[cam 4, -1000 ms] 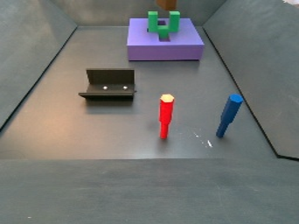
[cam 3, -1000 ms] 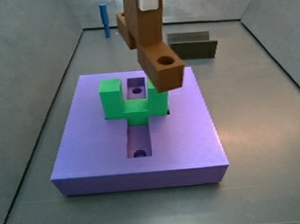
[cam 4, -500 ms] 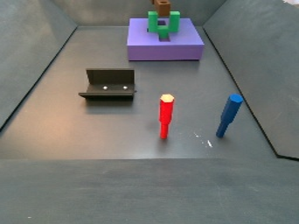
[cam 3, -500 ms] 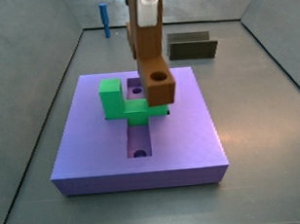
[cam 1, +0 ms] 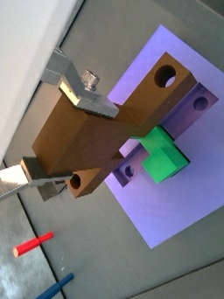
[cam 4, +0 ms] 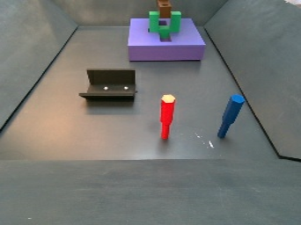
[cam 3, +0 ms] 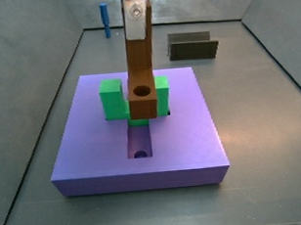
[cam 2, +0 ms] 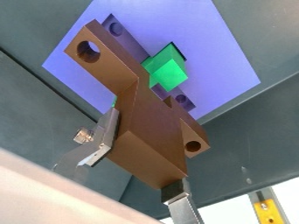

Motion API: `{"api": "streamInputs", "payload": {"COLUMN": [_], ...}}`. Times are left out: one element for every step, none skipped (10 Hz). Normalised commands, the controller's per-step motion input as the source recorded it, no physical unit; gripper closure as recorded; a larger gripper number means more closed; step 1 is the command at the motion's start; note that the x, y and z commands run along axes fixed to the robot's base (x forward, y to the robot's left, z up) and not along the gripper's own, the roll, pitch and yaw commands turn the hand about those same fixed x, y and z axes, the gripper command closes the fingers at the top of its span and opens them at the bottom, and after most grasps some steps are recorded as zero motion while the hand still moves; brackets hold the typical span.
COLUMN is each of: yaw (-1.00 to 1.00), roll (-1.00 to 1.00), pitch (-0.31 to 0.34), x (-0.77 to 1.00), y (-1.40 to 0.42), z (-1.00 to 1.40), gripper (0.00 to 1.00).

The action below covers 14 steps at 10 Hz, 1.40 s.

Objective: Pick up the brown object. Move up. Place the brown object on the fixture. Regrasp the brown object. Move to above the board. Insert the brown object.
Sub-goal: Insert the brown object.

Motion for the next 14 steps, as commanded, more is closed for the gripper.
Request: {"api": "streamInputs", "payload": {"yaw": [-0.05,-0.01,-0.04,-0.01,0.0,-0.03,-0.02,0.0,0.0,0.0,-0.03,0.0,0.0,0.0], "roll": [0.05,0.03,-0.03,-0.03,0.0,-0.03,-0.11,-0.12,-0.14,-0.11,-0.06,-0.03,0.0,-0.02], "pitch": [0.0,-0.036,-0.113,-0.101,-0.059,0.0,0.019,0.004,0.011,0.044,0.0,0.0,0.0,-0.05], "x": [0.0,0.0,-0.16,-0.24,-0.09,0.0,0.01,0.0,0.0,0.0,0.0,0.01,0.0,0.0], "y": [0.0,-0.05,-0.17,-0.13,0.0,0.0,0.0,-0.09,-0.11,0.0,0.04,0.19,0.09,-0.07], "z": [-0.24,-0.32,-0.33,-0.27,-0.26,-0.01,0.11,0.16,0.33,0.29,0.0,-0.03,-0.13,-0.21], "gripper": [1.0,1.0,1.0,1.0,1.0,1.0,1.0,1.0,1.0,1.0,1.0,1.0,1.0,1.0]}}
